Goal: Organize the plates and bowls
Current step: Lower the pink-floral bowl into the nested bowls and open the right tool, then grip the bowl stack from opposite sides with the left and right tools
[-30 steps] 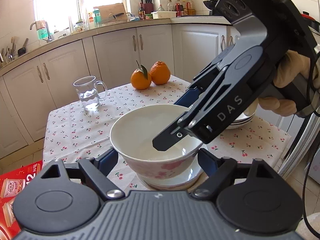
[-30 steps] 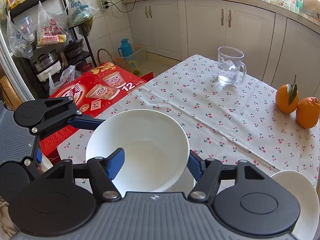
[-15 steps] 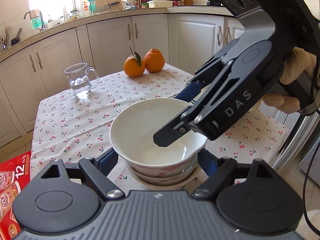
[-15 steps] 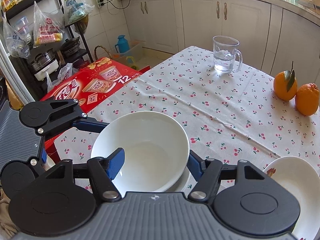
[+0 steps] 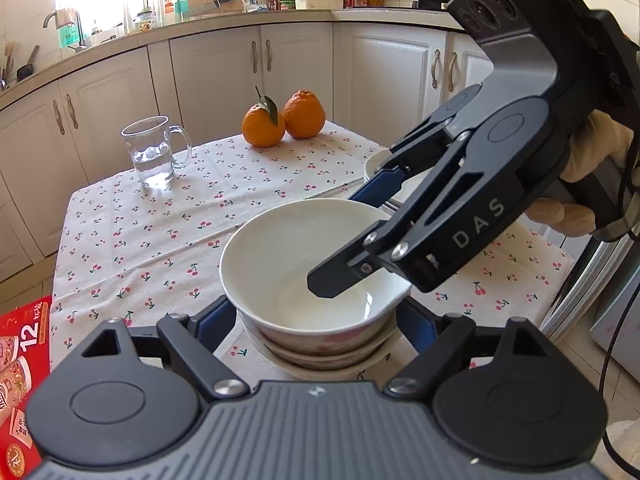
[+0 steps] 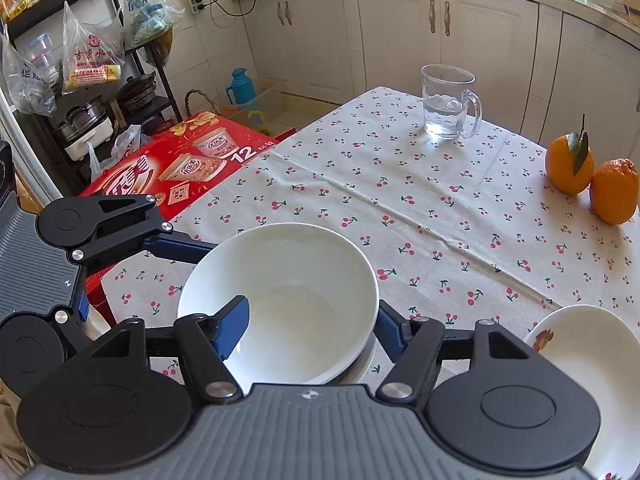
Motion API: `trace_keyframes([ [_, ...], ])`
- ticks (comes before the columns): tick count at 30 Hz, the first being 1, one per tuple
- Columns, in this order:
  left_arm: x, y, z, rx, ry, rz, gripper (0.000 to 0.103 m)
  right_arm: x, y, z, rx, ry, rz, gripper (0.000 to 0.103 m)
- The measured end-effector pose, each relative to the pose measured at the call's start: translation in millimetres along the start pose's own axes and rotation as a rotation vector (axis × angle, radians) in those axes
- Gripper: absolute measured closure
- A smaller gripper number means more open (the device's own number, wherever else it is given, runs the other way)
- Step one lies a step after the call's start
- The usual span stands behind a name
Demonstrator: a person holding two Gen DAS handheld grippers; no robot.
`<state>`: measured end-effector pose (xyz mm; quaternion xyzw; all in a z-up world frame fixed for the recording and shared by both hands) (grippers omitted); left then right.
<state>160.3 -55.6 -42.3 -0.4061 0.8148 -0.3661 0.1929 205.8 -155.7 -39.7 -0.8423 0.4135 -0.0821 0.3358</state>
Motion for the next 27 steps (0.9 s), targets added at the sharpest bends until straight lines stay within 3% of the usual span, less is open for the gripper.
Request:
trace_keyframes([
  [4,-1.1,1.8,0.7,-0.004,0.004,-0.005,0.011,-1.5,3.4,1.7,-0.001,0.009,-0.016,0.027],
  [9,-0.1,3.9,-7.6,0.000,0.004,0.025,0.011,-4.5,5.5,-2.2,0.022,0.010,-0.029,0.005],
  [12,-1.1,7.2,-12.7,-0.005,0.000,0.036,0.010,-5.9,7.3,-9.0,0.050,0.017,-0.039,0.000],
  [21,-4.6,17.2,-18.5,-0.051,0.020,0.064,0.010,-23.4,30.0,-34.2,0.088,0.066,-0.148,0.000],
  [27,-5.4,24.2,-10.3,-0.084,0.040,0.103,0.009,-31.8,55.7,-24.4,0.025,0.125,-0.246,0.000],
])
Point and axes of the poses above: each gripper's, at about its wrist camera, not at the fingertips, and z roughly the way its jaws point, x to its right, y to its underside, the point moved 5 cm from there along z, roughly the way its jaws point, and after that the axes turned 1 degree about -z, right-handed, at the moved point
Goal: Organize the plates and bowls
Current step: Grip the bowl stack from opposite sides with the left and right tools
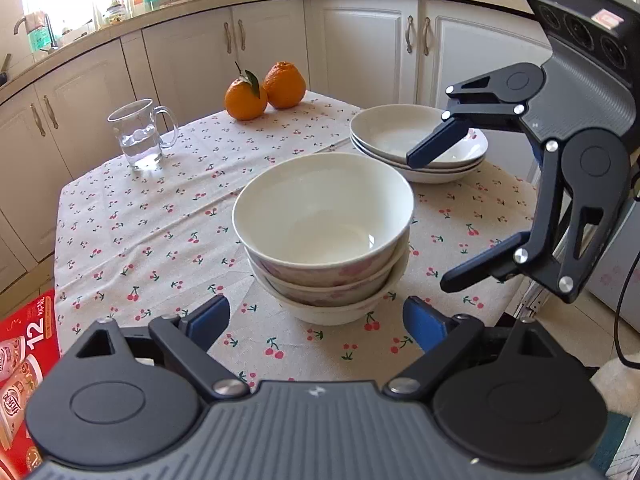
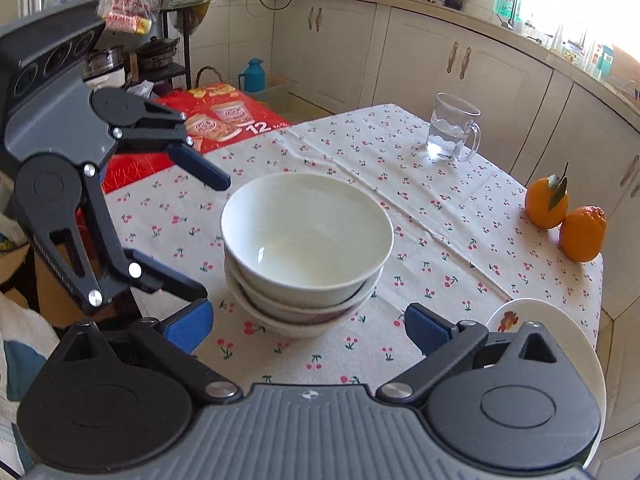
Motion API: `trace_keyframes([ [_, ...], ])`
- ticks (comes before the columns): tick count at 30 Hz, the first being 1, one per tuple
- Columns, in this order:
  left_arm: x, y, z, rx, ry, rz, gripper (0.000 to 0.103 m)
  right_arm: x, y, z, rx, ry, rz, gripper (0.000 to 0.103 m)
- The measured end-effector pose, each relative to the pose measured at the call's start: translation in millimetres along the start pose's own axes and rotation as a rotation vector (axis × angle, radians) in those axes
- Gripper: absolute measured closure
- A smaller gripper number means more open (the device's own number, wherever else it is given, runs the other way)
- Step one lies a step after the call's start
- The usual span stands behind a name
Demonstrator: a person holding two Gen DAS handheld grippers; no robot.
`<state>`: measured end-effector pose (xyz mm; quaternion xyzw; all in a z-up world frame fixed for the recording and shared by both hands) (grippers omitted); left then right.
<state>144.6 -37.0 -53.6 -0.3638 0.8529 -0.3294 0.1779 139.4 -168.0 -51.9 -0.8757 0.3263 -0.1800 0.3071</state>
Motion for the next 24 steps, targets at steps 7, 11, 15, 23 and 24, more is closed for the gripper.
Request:
trace_keyframes([
  [7,-10.0,10.8,26.5,-0.064,0.065,0.021,0.009,0.4,17.5,27.6,-0.065,-0.021,0.000,0.000],
  [11,-15.1,11.2,37.7,-0.078,0.109,0.050,0.010,6.5,19.9,44.7,-0.087,-0.049,0.014,0.000],
  [15,-18.9,6.1,45.6,-0.083,0.146,0.102,0.010,12.9,18.1,56.4,-0.096,-0.077,0.006,0.000],
  [23,-20.9,-0.9,52.3,-0.104,0.251,0.229,0.012,13.6,7.4,62.2,-0.101,-0.132,-0.090,0.000],
  [24,-21.4,-2.3,53.5,-0.102,0.260,0.242,0.012,13.1,5.7,62.6,-0.103,-0.143,-0.104,0.000],
])
Point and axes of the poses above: each gripper's, at about its wrist camera, not at the fingertips, and z roughly the way its jaws point, x to its right, y to its underside, the point moved 5 cm from there along z, roughly the way its jaws point, and after that the axes turned 1 degree about -z, right-handed, at the moved point
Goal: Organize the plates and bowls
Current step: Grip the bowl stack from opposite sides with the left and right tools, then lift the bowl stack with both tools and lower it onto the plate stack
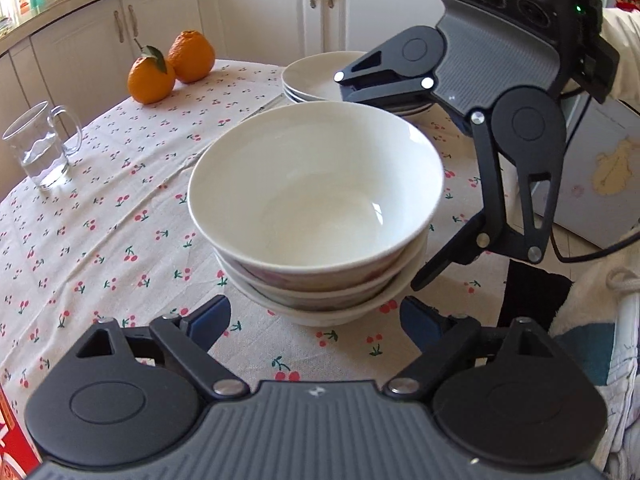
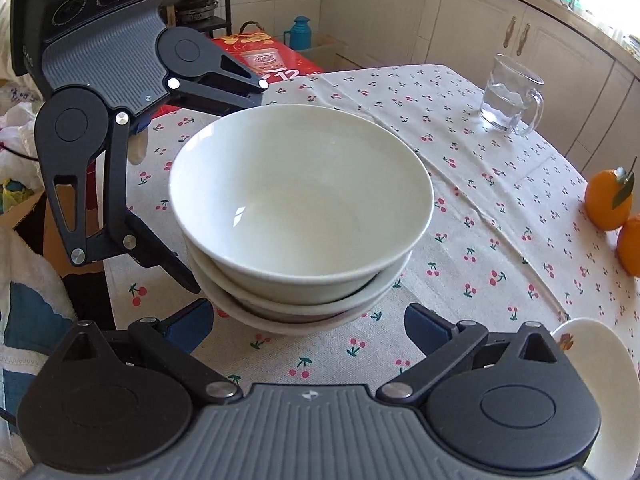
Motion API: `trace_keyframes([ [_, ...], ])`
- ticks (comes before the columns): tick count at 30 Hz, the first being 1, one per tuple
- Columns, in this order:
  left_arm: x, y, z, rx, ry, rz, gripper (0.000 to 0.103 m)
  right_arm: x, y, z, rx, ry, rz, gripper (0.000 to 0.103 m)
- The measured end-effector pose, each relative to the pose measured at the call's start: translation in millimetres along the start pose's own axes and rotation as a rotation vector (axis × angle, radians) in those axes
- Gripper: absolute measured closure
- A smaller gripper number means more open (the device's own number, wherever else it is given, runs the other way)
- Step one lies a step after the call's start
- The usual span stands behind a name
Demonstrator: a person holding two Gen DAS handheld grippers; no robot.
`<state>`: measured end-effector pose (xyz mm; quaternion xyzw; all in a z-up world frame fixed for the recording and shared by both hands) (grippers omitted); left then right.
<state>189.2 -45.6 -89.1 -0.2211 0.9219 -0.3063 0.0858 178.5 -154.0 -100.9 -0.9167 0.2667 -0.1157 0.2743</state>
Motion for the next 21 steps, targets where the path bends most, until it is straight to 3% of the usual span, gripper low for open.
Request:
trace_keyframes([
  [10,-6.2,-8.7,6.8,-0.004,0.061,0.052,0.015,3.3,-10.6,5.1,-0.023,-0.053,-0.076,0.002],
  [21,-9.3,-8.7,6.1,-0.011,0.108,0.086,0.020,7.7,-14.0,5.0,-0.034,-0.123,-0.093,0.012],
])
Point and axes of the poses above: each gripper's, at about its wrist camera, not at the fingertips, and z roughly the way its jaws point, x to its right, y to its underside, the point moved 5 cm from there along z, roughly the way its jaws point, and after that the axes turned 1 degree about -z, right-handed, at the moved point
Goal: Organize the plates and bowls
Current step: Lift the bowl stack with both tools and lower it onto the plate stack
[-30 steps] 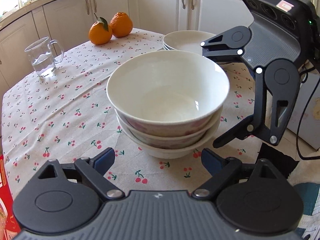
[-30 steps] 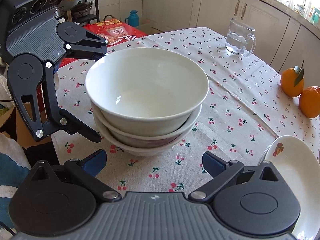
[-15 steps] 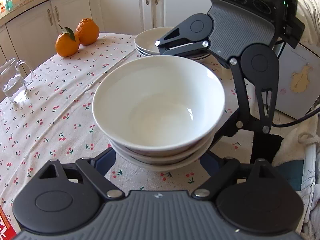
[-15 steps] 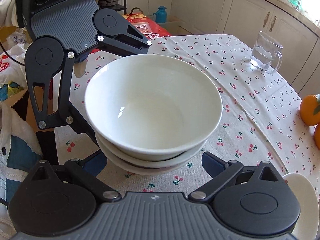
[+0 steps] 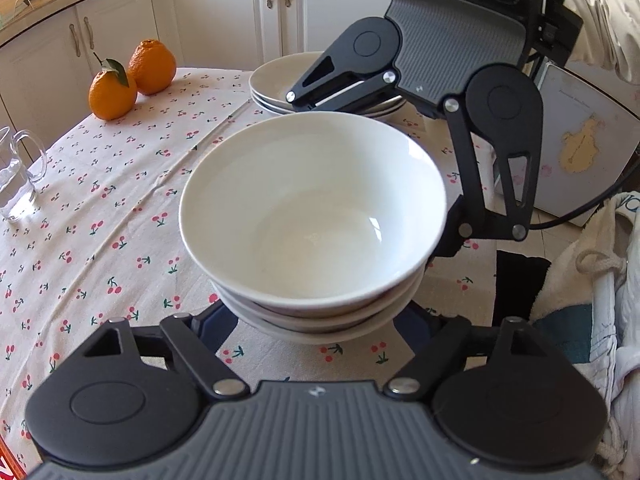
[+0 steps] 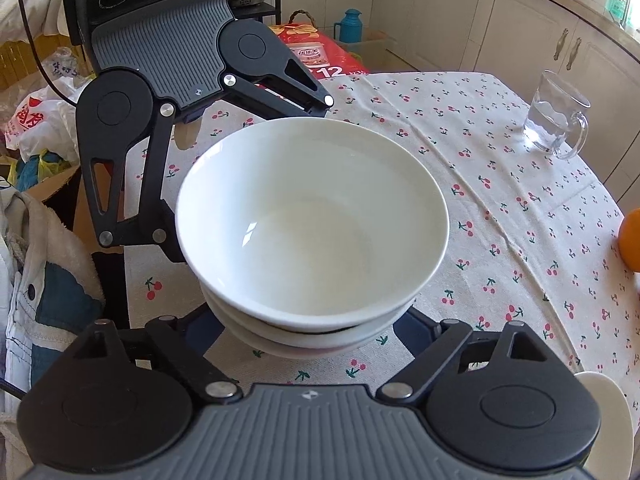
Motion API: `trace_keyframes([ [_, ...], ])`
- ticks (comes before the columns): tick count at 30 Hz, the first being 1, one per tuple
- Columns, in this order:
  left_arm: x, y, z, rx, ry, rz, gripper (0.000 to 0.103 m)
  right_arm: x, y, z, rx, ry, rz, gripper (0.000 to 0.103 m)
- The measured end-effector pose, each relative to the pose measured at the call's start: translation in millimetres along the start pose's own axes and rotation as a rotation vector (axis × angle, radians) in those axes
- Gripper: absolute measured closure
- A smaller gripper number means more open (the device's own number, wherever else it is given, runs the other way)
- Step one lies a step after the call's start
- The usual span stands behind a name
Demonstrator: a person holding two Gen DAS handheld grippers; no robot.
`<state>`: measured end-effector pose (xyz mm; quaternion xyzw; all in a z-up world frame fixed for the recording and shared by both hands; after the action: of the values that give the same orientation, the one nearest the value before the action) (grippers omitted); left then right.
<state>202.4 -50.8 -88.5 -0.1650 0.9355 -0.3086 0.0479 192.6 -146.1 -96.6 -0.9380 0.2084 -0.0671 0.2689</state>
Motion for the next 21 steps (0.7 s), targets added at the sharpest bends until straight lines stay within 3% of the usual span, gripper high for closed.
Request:
trace_keyframes([
  [21,-0.2,-7.1,2.9,-0.008,0.027,0.002,0.020,5.3,-0.1,-3.7,-0.006,-0.042,0.001,0.014],
])
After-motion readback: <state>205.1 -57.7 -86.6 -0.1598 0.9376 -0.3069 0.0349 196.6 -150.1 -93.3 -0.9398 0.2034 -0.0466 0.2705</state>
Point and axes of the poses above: each gripper's, at about its wrist camera, not at the fingertips, and z roughly the way its jaws point, x to its right, y to its underside, the point moved 5 cm from there along z, roughly the way its jaws point, and after that the axes turned 1 degree about -z, right-handed, at the moved point
